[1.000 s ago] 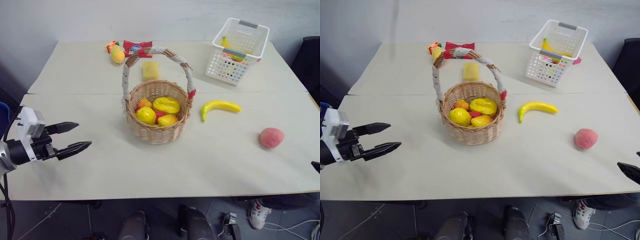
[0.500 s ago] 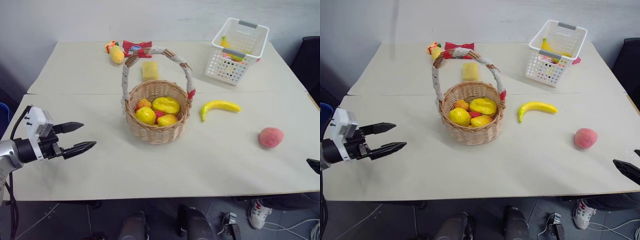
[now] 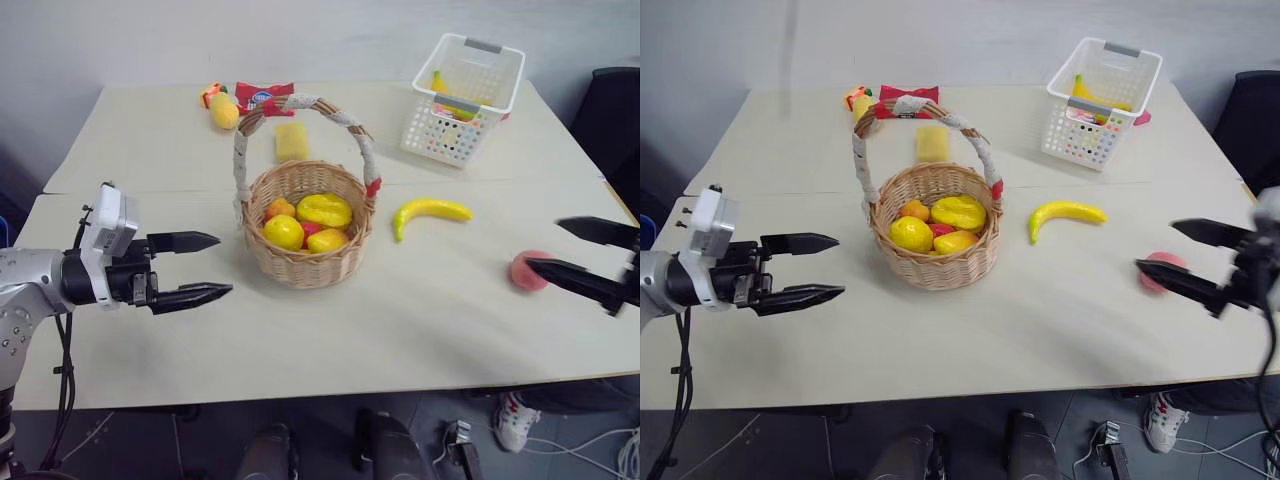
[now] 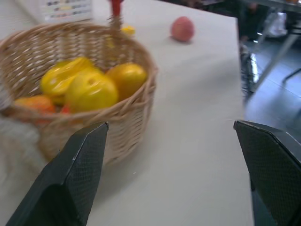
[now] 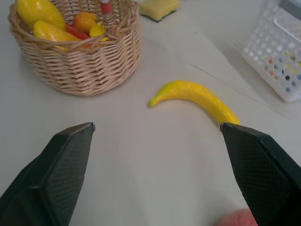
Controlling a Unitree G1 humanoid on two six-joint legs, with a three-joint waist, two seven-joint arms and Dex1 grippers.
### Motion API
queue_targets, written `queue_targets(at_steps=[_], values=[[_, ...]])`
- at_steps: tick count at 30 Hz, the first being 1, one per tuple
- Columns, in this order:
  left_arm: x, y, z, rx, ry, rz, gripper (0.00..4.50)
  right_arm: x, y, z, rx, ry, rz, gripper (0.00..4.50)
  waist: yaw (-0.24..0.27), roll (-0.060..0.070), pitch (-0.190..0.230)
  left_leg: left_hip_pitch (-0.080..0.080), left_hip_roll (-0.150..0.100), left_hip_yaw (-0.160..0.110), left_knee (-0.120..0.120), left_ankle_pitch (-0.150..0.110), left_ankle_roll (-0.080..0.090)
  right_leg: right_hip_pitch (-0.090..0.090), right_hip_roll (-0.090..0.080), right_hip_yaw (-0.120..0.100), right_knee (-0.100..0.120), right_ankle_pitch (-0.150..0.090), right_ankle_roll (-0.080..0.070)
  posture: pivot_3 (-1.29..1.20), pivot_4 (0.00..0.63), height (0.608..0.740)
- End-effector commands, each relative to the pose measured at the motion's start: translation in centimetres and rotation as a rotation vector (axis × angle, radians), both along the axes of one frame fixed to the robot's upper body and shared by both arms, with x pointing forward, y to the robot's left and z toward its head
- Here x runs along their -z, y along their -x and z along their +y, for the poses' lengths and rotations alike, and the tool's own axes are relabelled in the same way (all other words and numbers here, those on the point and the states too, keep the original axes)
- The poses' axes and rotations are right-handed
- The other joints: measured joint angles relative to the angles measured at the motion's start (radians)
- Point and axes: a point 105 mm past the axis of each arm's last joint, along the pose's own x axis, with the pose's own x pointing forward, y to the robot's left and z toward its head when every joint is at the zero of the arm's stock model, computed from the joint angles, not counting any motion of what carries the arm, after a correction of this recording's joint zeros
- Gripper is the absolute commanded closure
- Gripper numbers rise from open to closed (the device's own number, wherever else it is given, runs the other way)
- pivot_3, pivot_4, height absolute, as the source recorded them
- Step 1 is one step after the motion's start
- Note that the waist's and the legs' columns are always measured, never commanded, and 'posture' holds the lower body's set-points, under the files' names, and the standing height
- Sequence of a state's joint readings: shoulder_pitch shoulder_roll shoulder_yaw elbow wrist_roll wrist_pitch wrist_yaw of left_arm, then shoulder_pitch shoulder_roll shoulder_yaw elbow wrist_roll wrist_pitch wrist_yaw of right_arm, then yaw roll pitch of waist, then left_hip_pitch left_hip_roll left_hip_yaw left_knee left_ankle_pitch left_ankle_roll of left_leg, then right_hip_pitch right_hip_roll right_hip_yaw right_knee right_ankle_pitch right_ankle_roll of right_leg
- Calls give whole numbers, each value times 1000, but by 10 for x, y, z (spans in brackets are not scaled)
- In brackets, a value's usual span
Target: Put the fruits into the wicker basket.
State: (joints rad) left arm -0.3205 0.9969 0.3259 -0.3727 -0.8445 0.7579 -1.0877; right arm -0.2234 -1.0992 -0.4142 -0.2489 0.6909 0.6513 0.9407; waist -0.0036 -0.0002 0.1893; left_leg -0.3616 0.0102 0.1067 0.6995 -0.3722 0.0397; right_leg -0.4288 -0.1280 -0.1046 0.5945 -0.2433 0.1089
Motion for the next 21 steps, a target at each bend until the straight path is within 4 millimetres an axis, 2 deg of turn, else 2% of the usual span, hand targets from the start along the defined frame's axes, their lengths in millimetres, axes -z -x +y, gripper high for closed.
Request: queue_targets(at_steps=[1,6,12,15,20,21], values=[[-18,12,-24,127,-6,-60,0,10,-36,15,-50,180,-22,60,-2,1,1,0,0,1,0,0,0,0,0,0,0,0,0,0,150,740],[-31,14,-42,190,9,-114,0,28,-91,27,-76,385,-31,60,-4,2,1,-4,0,1,1,1,0,-3,3,0,-2,0,1,0,150,740],[-29,9,-44,155,0,-156,0,40,-141,31,4,475,5,60,-14,2,1,-8,1,1,2,2,-1,-4,3,-2,-2,0,1,0,150,740],[-32,7,-44,129,17,-173,0,42,-156,30,60,483,15,60,-21,2,1,-8,1,-1,2,2,-1,-4,4,-3,-2,0,1,0,150,740],[-32,7,-43,99,20,-193,0,49,-170,30,132,506,28,60,-30,2,1,-8,2,-4,2,2,-2,-4,4,-3,-2,0,1,0,150,740],[-32,6,-42,92,20,-197,0,52,-170,30,135,506,39,229,-31,2,1,-8,2,-4,2,3,-2,-4,4,-3,-2,0,1,0,150,740]])
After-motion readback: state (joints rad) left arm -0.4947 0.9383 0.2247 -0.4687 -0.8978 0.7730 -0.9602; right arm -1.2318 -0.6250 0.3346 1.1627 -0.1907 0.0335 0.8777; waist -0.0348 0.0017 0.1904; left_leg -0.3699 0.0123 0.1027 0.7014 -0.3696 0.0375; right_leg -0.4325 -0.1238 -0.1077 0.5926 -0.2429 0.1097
